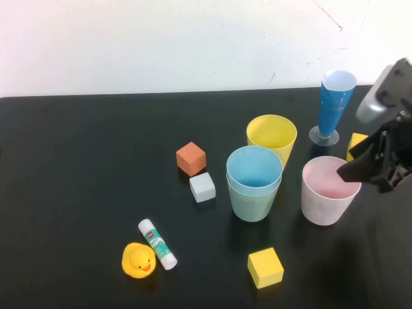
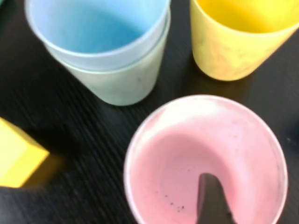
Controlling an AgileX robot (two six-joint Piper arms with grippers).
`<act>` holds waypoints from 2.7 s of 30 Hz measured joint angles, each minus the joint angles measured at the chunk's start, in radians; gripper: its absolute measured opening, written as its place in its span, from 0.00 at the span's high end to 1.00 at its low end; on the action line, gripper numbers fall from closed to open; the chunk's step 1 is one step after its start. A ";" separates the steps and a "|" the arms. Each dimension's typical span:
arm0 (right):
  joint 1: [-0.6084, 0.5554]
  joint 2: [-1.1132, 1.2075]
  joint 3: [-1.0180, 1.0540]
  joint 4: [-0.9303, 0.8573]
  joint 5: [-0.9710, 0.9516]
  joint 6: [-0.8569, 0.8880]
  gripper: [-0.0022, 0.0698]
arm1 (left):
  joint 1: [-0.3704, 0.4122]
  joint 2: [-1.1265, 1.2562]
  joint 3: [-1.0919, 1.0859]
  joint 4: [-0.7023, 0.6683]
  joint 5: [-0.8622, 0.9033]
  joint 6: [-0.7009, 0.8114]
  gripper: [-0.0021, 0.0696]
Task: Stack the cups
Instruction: Pick up the pink cup, then place the pink cup on the yellow cup
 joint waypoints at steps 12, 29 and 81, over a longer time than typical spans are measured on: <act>0.004 0.144 -0.002 0.035 -0.053 -0.042 0.58 | 0.000 -0.197 0.220 0.066 -0.008 0.001 0.97; 0.009 0.155 -0.322 0.091 0.157 -0.013 0.92 | 0.000 -0.244 0.589 0.265 -0.126 -0.243 0.97; 0.199 0.380 -0.636 -0.242 0.051 0.296 0.49 | 0.000 -0.341 0.762 0.402 -0.392 -0.358 0.97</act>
